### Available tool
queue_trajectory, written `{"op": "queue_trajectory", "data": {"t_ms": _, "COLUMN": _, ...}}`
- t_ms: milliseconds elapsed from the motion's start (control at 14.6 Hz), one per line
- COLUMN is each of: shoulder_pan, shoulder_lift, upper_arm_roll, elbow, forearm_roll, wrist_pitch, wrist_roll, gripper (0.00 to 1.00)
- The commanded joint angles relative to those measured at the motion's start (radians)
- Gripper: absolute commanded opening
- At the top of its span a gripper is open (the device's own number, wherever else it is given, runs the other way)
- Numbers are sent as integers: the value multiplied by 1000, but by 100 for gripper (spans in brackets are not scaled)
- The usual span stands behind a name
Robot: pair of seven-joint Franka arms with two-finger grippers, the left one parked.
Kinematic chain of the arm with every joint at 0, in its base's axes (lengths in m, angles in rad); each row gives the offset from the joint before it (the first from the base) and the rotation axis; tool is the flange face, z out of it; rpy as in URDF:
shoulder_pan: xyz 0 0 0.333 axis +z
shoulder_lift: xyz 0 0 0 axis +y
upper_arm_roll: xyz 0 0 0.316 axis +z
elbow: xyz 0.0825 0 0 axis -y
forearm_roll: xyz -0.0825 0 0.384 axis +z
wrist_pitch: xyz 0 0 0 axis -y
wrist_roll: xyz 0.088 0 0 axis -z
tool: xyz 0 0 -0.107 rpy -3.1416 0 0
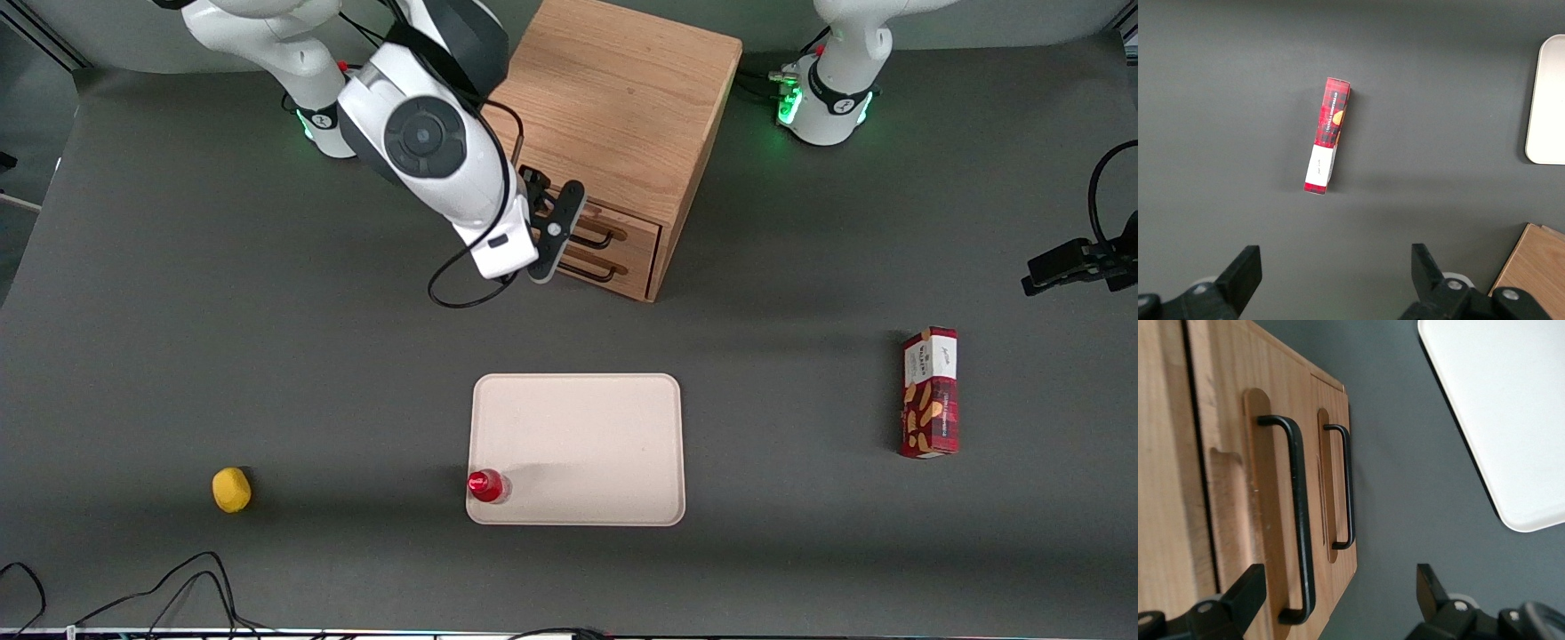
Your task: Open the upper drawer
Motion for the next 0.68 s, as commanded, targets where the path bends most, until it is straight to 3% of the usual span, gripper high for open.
{"op": "queue_trajectory", "data": {"t_ms": 0, "shoulder_pan": -1, "shoulder_lift": 39, "upper_arm_roll": 4, "elbow": 25, "forearm_roll": 16, "wrist_pitch": 14, "wrist_roll": -32, "gripper": 100}}
{"op": "queue_trajectory", "data": {"t_ms": 615, "shoulder_pan": 17, "shoulder_lift": 88, "upper_arm_roll": 11, "elbow": 22, "forearm_roll": 10, "wrist_pitch": 63, "wrist_roll": -26, "gripper": 100}}
